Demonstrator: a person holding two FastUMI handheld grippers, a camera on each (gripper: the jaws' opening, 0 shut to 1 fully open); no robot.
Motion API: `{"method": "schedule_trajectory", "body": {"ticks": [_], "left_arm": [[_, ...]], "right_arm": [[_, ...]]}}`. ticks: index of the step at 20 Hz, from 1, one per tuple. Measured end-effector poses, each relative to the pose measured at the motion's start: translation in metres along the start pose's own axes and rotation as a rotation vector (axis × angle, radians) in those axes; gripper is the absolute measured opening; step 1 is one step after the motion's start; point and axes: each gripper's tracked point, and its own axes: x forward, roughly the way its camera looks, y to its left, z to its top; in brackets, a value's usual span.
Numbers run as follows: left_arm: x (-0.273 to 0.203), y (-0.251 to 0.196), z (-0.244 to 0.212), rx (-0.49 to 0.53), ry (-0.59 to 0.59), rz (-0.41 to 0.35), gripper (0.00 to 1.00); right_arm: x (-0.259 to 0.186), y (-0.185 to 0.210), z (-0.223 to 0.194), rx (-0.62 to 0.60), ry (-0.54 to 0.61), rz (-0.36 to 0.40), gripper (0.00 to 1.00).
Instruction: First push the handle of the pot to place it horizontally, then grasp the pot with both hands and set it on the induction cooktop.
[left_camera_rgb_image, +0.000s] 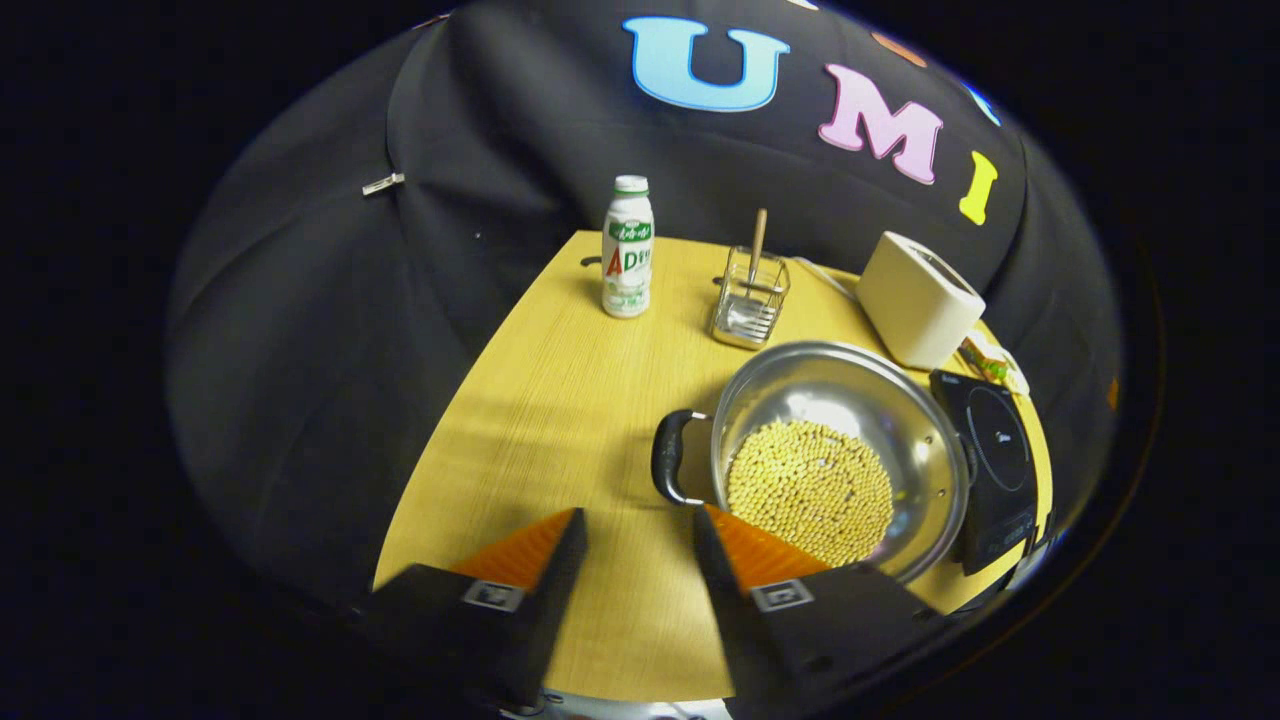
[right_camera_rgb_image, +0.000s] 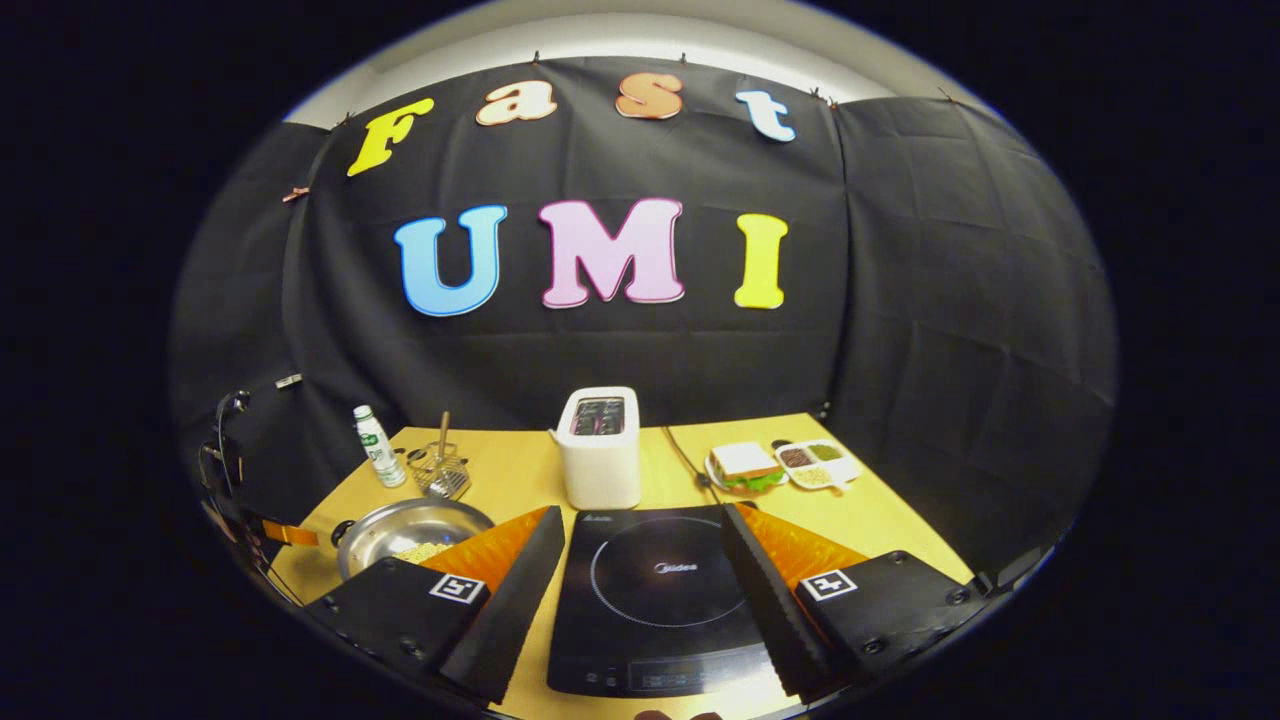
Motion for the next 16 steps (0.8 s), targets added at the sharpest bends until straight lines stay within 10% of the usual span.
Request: {"method": "schedule_trajectory", "body": {"ticks": [2, 9, 16], "left_arm": [[0.004, -0.004, 0.012, -0.005, -0.029, -0.008, 0.98], [0.031, -0.024, 0.017, -0.048, -0.019, -0.080, 0.96], [0.065, -0.035, 0.021, -0.039, 0.002, -0.148, 0.95]], "right_arm": [[0.015, 0.023, -0.020, 0.009, 0.082, 0.056, 0.99], [0.058, 0.096, -0.083, -0.001, 0.313, 0.236, 0.99], [0.099, 0.118, -0.147, -0.021, 0.493, 0.257, 0.99]]}}
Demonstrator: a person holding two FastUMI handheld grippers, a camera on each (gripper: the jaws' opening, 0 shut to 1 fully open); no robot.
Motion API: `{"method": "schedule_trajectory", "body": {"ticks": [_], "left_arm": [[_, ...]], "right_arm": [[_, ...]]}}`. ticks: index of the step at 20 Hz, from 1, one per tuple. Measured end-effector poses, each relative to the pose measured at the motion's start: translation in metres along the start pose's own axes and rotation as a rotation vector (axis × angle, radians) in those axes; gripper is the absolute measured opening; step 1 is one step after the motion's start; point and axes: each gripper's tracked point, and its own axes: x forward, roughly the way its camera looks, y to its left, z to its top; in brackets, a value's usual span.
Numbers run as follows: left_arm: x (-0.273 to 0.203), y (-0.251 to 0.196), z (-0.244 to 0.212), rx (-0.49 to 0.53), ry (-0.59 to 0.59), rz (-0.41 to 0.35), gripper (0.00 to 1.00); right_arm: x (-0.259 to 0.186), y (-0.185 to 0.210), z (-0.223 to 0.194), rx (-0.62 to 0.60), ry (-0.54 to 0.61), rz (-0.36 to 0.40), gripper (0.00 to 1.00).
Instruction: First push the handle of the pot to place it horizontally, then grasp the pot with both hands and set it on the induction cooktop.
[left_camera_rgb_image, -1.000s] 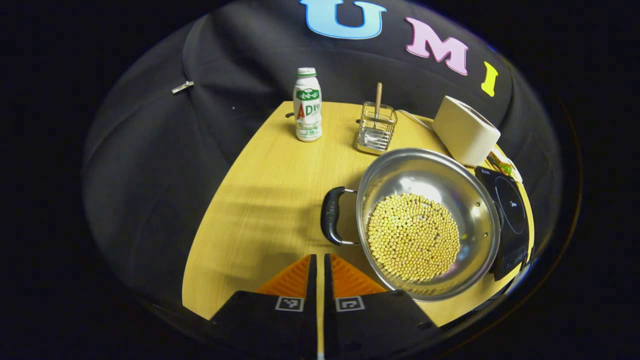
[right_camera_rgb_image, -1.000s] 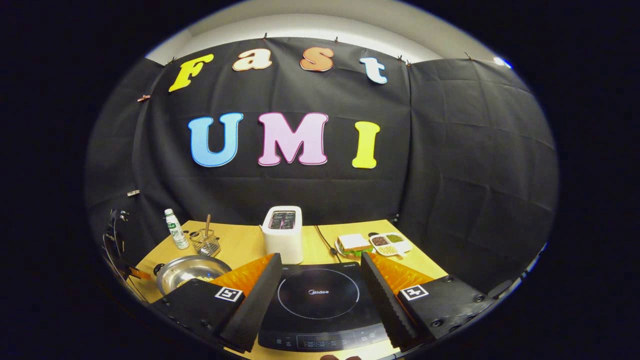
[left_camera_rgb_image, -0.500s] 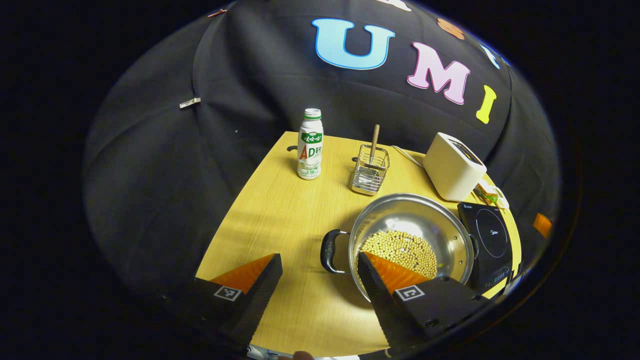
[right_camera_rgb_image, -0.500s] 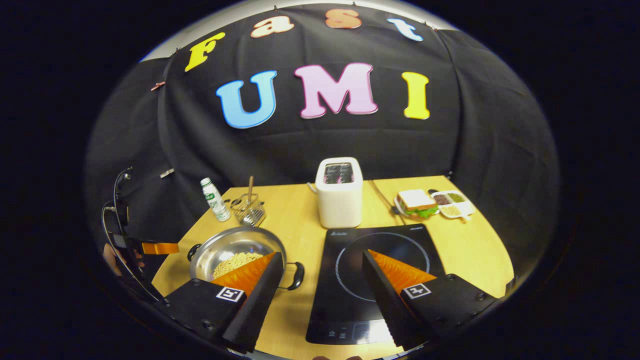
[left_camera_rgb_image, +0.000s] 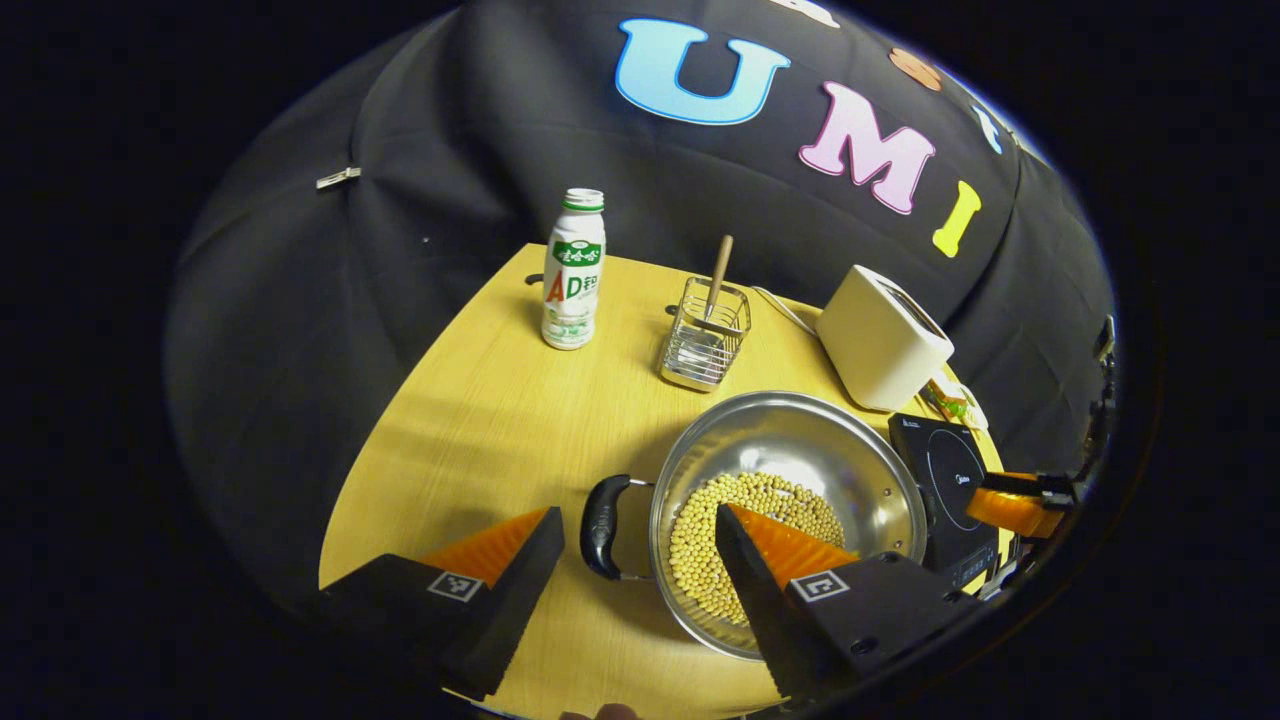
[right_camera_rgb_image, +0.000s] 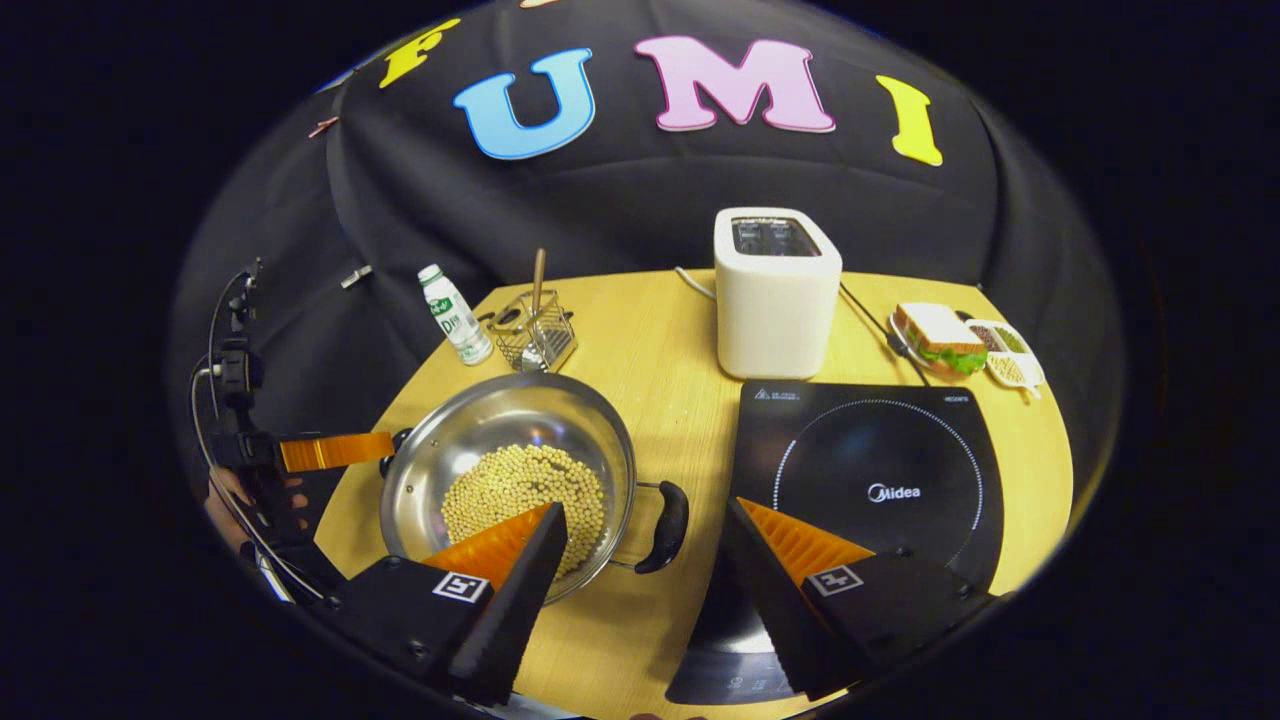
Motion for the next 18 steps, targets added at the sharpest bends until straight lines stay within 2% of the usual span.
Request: {"method": "schedule_trajectory", "body": {"ticks": [13, 18], "left_arm": [[0.051, -0.004, -0.009, 0.037, 0.068, -0.096, 0.96], [0.061, -0.005, -0.023, 0.021, 0.124, -0.135, 0.93]], "right_arm": [[0.050, 0.008, -0.039, 0.104, 0.157, 0.031, 0.99], [0.065, 0.011, -0.043, 0.115, 0.177, 0.013, 0.91]]}}
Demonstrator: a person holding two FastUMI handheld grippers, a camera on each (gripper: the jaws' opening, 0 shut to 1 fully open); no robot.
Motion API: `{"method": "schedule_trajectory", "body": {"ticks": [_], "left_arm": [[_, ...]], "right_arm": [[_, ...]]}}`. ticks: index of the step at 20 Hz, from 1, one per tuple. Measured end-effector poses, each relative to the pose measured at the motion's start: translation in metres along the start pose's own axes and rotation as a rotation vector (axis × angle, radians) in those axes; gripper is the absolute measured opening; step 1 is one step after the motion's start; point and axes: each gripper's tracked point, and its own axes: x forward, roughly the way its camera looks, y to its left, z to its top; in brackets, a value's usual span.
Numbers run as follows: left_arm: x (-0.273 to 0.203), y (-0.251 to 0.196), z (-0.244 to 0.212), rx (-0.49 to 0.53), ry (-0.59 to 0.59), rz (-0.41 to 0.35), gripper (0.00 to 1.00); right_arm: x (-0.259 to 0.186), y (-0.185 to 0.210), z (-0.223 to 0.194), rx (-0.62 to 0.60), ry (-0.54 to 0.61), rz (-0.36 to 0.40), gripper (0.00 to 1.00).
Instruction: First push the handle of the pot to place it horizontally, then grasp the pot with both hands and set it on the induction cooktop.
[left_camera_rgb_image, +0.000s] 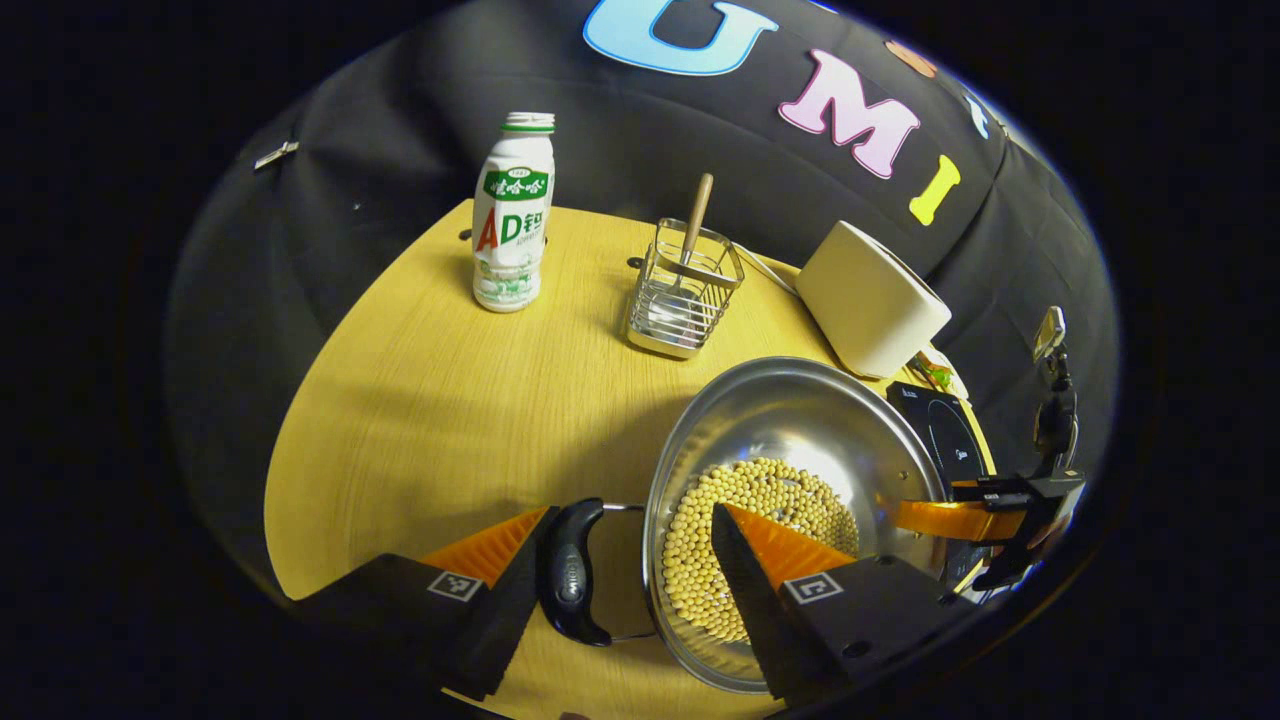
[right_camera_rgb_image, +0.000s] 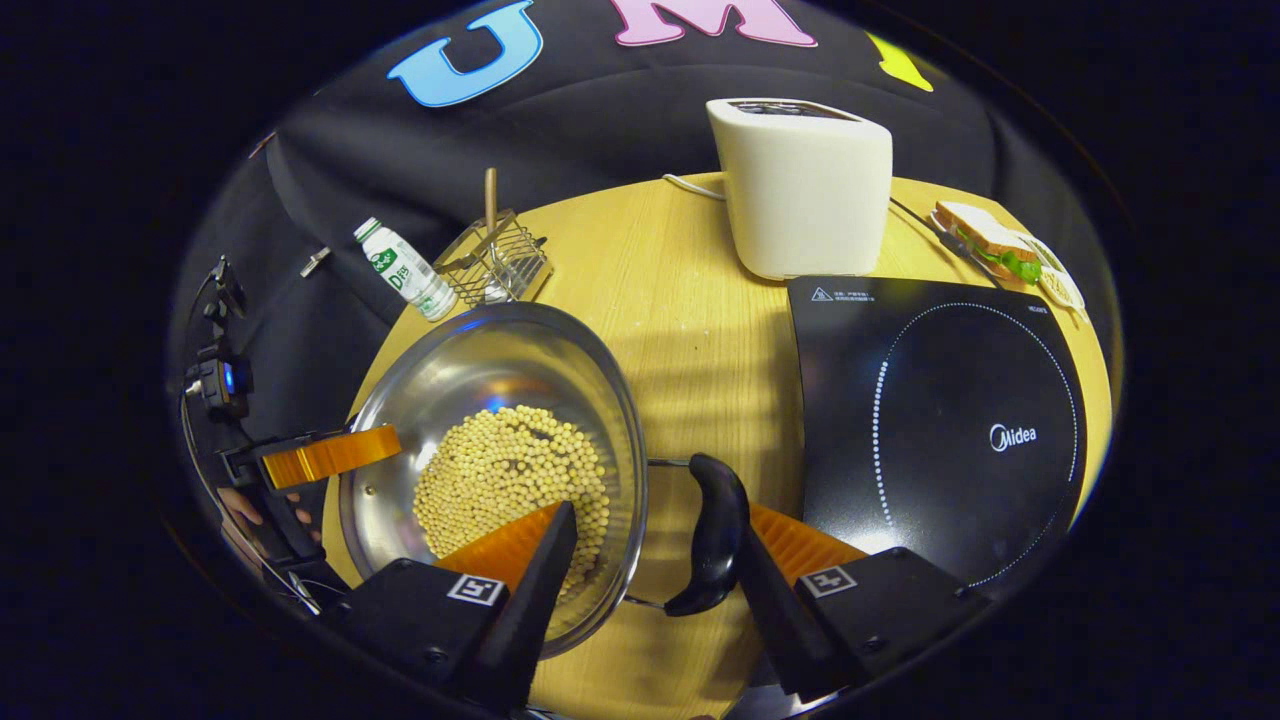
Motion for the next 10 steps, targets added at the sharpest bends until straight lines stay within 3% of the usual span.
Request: {"method": "schedule_trajectory", "body": {"ticks": [5, 6, 7, 8, 9, 10], "left_arm": [[0.005, 0.007, -0.012, -0.042, 0.031, -0.009, 0.80], [0.006, 0.009, -0.014, -0.045, 0.032, 0.000, 0.77], [0.006, 0.014, -0.015, -0.046, 0.034, 0.014, 0.71], [0.005, 0.016, -0.015, -0.050, 0.036, 0.022, 0.74], [0.005, 0.015, -0.019, -0.056, 0.049, 0.021, 0.63], [0.004, 0.015, -0.020, -0.056, 0.057, 0.019, 0.62]], "right_arm": [[0.005, -0.010, 0.002, -0.012, -0.006, -0.040, 0.85], [0.008, -0.009, 0.001, -0.011, -0.007, -0.042, 0.80], [0.009, -0.012, 0.001, -0.016, -0.002, -0.046, 0.66], [0.006, -0.010, -0.001, -0.007, 0.004, -0.045, 0.63], [0.010, -0.010, -0.001, 0.001, 0.014, -0.042, 0.66], [0.010, -0.011, -0.003, 0.015, 0.028, -0.041, 0.66]]}}
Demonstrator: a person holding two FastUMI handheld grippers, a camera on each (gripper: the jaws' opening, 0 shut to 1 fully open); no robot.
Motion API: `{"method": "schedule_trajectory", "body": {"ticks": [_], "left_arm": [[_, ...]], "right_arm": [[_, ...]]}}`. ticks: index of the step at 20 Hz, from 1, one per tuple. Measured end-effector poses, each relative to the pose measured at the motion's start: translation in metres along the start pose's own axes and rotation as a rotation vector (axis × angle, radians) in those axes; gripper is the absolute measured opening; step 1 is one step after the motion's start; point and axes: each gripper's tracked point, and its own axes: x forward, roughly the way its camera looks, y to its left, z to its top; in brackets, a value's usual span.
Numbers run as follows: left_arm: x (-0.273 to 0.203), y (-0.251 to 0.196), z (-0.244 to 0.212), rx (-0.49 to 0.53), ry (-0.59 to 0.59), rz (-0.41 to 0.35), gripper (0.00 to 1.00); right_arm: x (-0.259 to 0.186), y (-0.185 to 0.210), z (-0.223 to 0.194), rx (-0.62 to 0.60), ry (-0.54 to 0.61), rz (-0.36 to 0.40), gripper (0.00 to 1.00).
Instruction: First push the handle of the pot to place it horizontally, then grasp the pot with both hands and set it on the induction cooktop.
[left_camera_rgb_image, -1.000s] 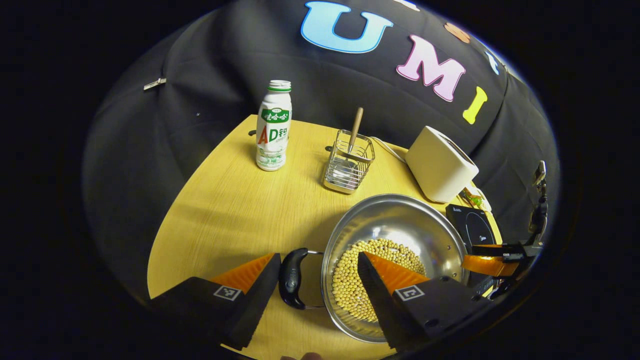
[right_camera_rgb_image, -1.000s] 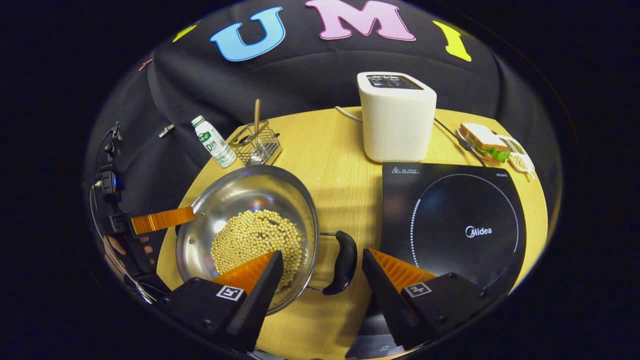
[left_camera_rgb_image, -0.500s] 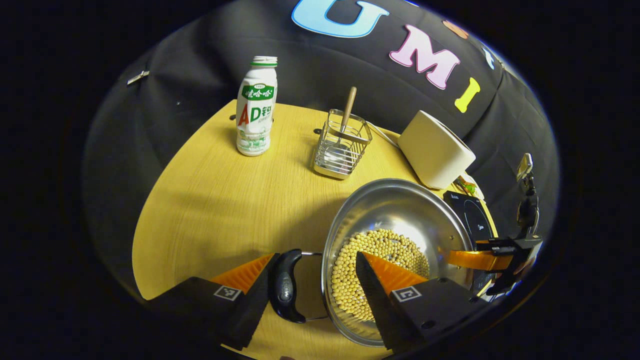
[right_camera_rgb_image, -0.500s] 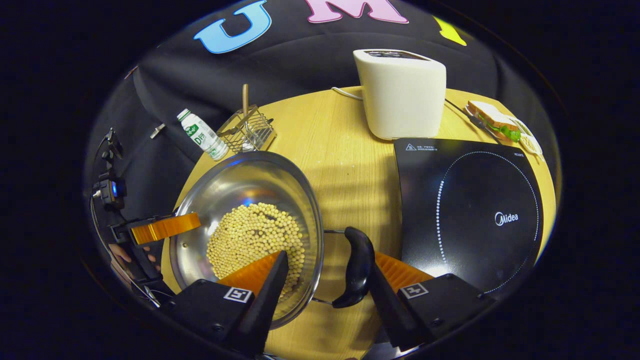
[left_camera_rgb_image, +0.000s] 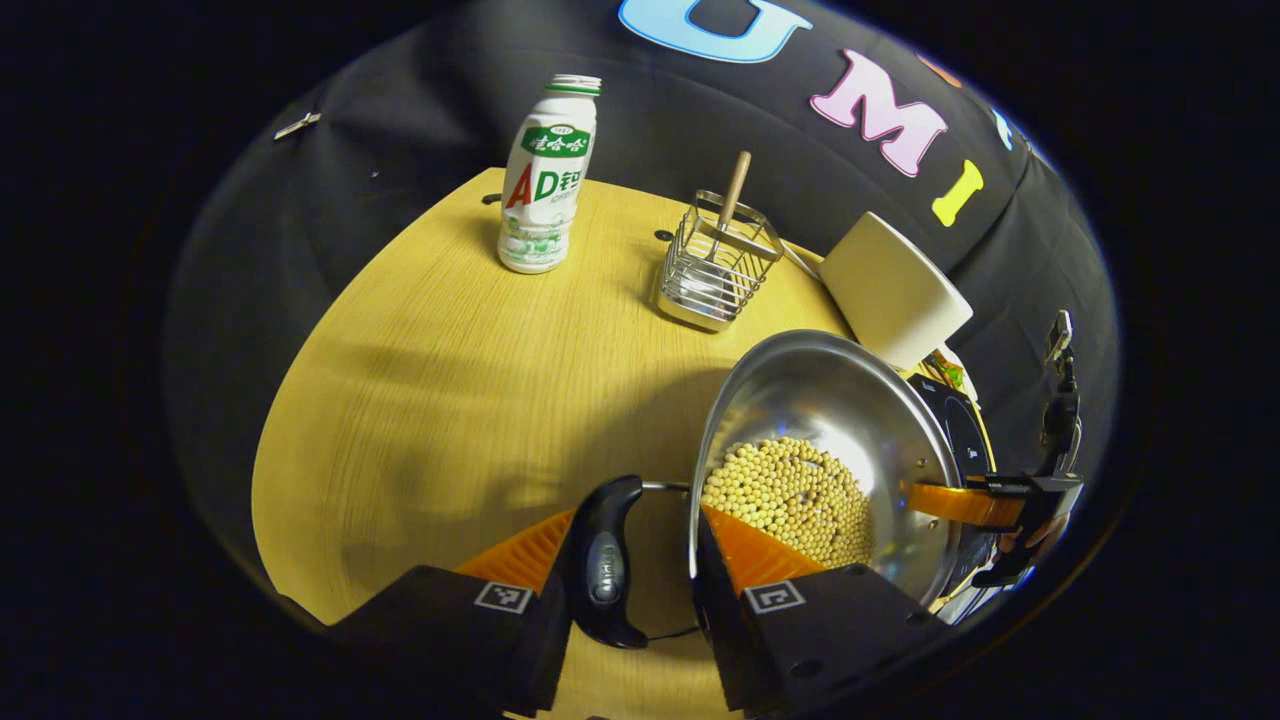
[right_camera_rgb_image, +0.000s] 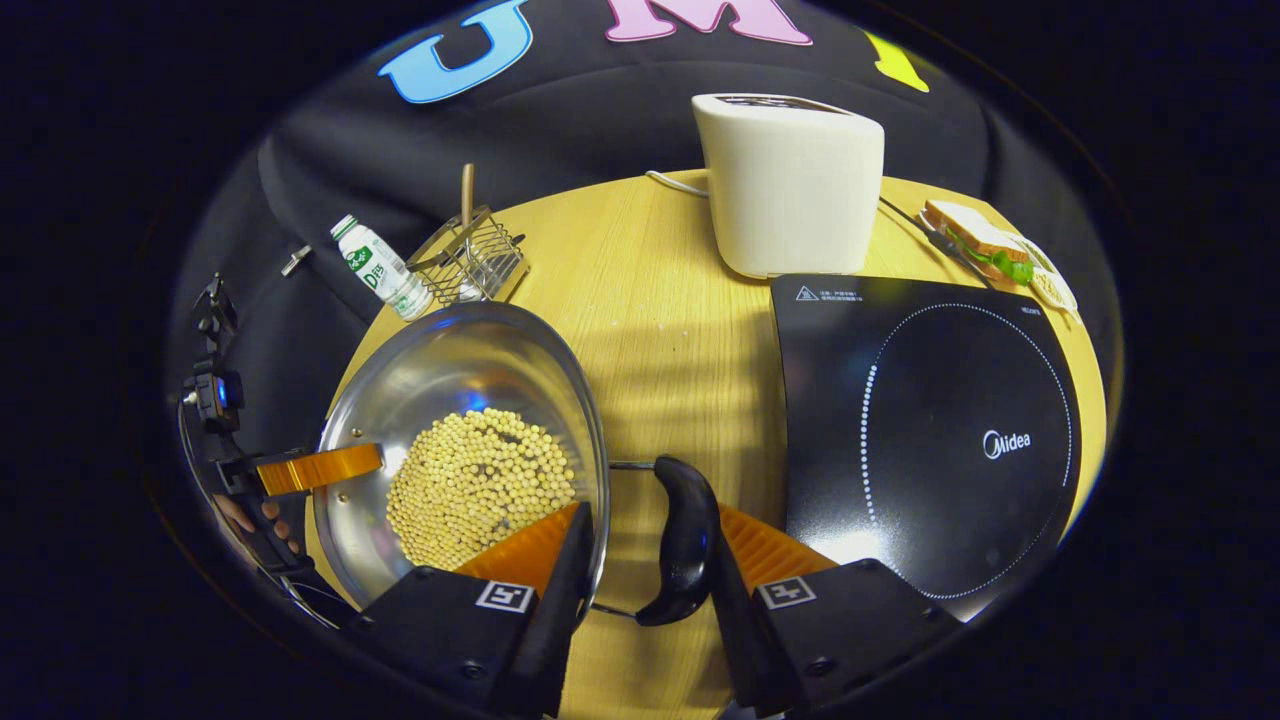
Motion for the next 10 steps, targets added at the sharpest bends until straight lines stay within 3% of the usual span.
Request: {"method": "schedule_trajectory", "body": {"ticks": [5, 6, 7, 10], "left_arm": [[0.001, -0.001, -0.002, -0.013, 0.002, 0.006, 0.59], [-0.001, 0.000, -0.002, 0.001, 0.006, 0.012, 0.58], [-0.002, 0.000, -0.002, 0.006, 0.004, 0.016, 0.56], [-0.009, -0.004, -0.012, 0.000, 0.008, 0.020, 0.56]], "right_arm": [[0.007, 0.002, -0.004, 0.093, 0.031, 0.029, 0.57], [0.002, 0.002, -0.001, 0.074, 0.039, 0.030, 0.48], [0.001, 0.001, -0.002, 0.052, 0.041, 0.028, 0.52], [-0.007, 0.001, -0.010, 0.035, 0.055, 0.028, 0.53]]}}
